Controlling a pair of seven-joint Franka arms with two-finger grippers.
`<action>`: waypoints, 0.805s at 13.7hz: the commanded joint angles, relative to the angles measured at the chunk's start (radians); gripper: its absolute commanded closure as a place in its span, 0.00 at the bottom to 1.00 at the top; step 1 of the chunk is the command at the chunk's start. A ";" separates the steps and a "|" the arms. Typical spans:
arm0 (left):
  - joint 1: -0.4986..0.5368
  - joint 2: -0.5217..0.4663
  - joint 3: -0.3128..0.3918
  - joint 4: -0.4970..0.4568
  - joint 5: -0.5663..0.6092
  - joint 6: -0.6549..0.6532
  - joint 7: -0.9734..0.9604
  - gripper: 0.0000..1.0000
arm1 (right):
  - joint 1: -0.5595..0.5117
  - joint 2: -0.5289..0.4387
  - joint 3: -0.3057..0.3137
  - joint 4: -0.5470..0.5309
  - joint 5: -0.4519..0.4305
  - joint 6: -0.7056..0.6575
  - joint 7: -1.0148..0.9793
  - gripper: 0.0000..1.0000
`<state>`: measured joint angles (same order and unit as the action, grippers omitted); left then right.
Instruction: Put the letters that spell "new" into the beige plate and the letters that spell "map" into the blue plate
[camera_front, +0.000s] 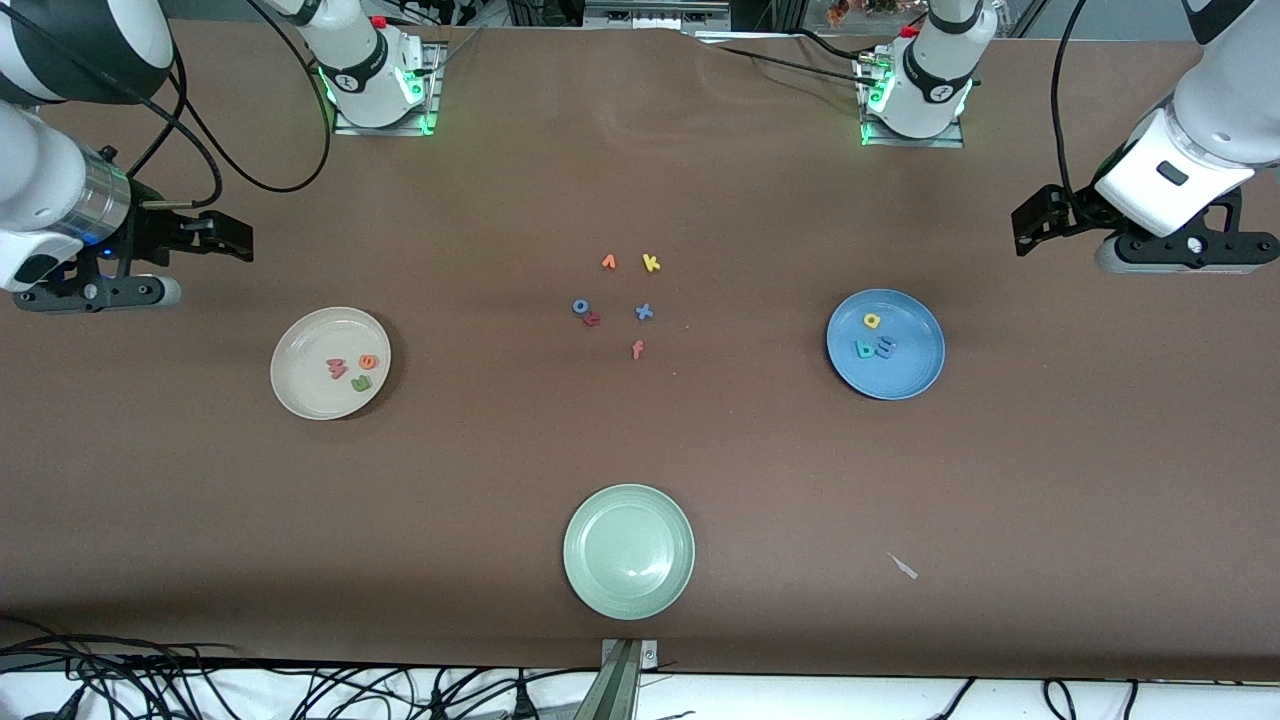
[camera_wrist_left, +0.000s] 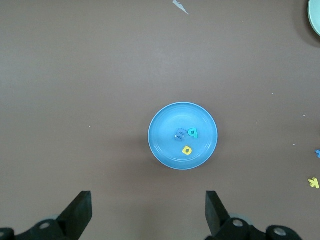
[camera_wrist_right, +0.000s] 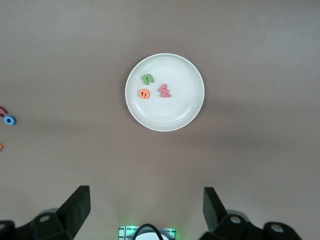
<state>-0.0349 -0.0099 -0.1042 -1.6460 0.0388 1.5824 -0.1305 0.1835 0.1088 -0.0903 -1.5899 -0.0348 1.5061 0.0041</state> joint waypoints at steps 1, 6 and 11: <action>-0.005 -0.012 0.009 -0.008 -0.022 0.008 0.012 0.00 | -0.006 -0.015 0.014 -0.013 -0.007 0.000 0.019 0.00; -0.005 -0.012 0.009 -0.008 -0.022 0.007 0.012 0.00 | -0.006 -0.012 0.014 -0.015 -0.007 0.009 0.019 0.00; -0.005 -0.010 0.009 -0.008 -0.022 0.007 0.012 0.00 | -0.004 -0.015 0.014 -0.013 -0.007 -0.001 0.019 0.00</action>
<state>-0.0349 -0.0099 -0.1042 -1.6460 0.0388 1.5828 -0.1305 0.1836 0.1090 -0.0879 -1.5900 -0.0348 1.5066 0.0047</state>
